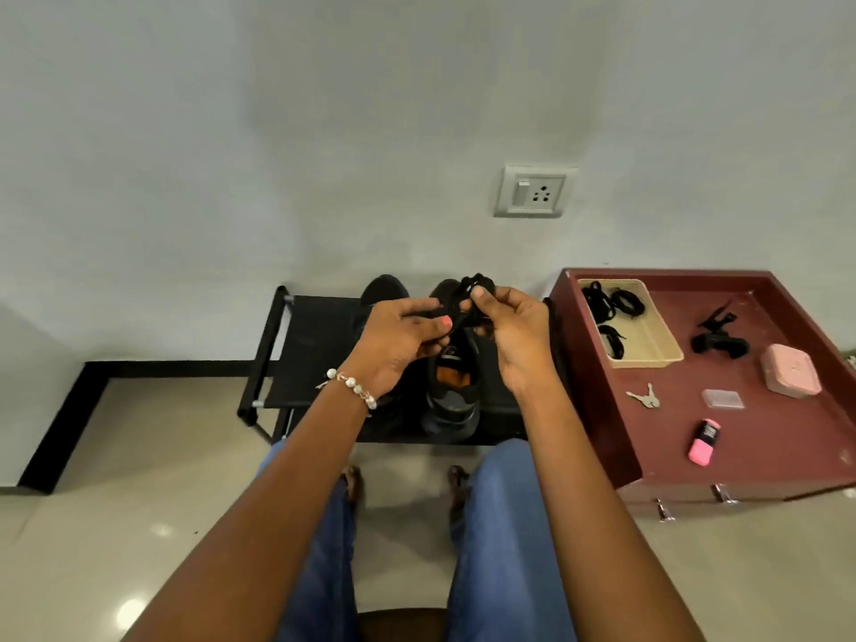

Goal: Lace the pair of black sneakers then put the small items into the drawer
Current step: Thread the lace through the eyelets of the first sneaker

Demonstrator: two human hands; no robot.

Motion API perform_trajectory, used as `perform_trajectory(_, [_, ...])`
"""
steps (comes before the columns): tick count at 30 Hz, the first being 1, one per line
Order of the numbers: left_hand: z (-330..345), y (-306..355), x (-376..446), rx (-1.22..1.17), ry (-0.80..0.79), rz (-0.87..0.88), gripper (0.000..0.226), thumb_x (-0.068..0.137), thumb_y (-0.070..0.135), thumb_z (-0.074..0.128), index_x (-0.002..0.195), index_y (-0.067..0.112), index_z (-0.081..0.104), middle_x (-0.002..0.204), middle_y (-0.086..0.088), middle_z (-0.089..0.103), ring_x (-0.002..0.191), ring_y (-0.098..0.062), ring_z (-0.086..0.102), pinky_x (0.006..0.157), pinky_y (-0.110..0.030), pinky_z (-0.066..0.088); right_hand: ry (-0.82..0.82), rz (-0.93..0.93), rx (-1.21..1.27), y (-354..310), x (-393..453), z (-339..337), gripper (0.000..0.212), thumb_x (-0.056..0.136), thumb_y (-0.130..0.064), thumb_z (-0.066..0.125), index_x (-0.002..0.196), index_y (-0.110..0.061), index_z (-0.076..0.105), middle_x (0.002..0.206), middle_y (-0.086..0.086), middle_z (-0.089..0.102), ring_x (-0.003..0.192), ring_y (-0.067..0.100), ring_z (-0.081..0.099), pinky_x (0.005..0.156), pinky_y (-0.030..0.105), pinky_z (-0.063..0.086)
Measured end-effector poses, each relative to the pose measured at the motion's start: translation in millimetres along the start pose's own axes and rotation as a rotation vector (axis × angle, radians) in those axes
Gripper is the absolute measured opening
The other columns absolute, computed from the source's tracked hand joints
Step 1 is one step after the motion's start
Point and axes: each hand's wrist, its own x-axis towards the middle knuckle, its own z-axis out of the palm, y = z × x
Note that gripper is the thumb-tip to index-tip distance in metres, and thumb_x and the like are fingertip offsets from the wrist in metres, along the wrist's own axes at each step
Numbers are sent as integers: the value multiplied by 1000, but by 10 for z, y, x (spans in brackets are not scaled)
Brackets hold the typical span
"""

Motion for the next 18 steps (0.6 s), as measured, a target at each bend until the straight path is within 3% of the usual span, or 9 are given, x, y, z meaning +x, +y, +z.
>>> perform_trajectory(5, [-230, -8, -57, -213, -12, -25, 32, 84, -10, 63, 115, -1, 65, 94, -15, 71, 73, -17, 69, 69, -24, 58, 48, -101, -284, 239, 24, -3, 8, 92, -21, 67, 88, -15, 71, 74, 4, 74, 78, 18, 72, 81, 39, 57])
perform_trajectory(8, [-279, -43, -34, -233, 60, -11, 29, 83, -13, 63, 109, -1, 67, 90, -12, 72, 74, -16, 70, 68, -26, 58, 111, -149, -587, 271, 60, -132, 22, 96, -26, 60, 77, -17, 69, 68, 0, 70, 74, 14, 68, 79, 35, 52])
perform_trajectory(10, [-282, -59, -14, -169, 95, 27, 25, 83, -12, 64, 104, 1, 68, 87, -12, 73, 76, -17, 71, 68, -28, 59, 142, -102, -867, 234, 71, -213, 22, 98, -29, 56, 87, -15, 69, 86, 7, 71, 92, 25, 64, 85, 40, 48])
perform_trajectory(13, [-251, -69, 32, 50, 120, 148, 20, 84, -7, 67, 100, 4, 69, 89, -13, 74, 84, -21, 72, 73, -30, 59, 200, -6, -1330, 159, 49, -271, 27, 98, -24, 54, 121, -13, 64, 128, 13, 56, 124, 35, 42, 97, 50, 35])
perform_trajectory(15, [-196, -34, 48, 177, 113, 234, 20, 83, -4, 70, 97, 10, 69, 90, -13, 73, 86, -21, 72, 74, -28, 58, 164, -166, -1284, 85, 13, -267, 32, 96, -24, 58, 126, -15, 61, 133, 12, 52, 127, 33, 40, 99, 48, 35])
perform_trajectory(17, [-121, 34, 53, 266, 84, 300, 23, 81, -3, 72, 96, 14, 70, 91, -10, 71, 85, -19, 71, 74, -28, 58, -56, -294, -860, -16, -1, -225, 34, 93, -24, 65, 125, -14, 63, 125, 6, 62, 121, 23, 55, 101, 41, 44])
perform_trajectory(18, [-79, 67, 58, 295, 70, 327, 23, 80, -2, 73, 97, 14, 70, 92, -8, 71, 84, -17, 71, 74, -28, 59, -193, -261, -626, -52, -29, -180, 35, 91, -22, 68, 124, -13, 63, 120, 4, 66, 115, 18, 61, 100, 37, 48])
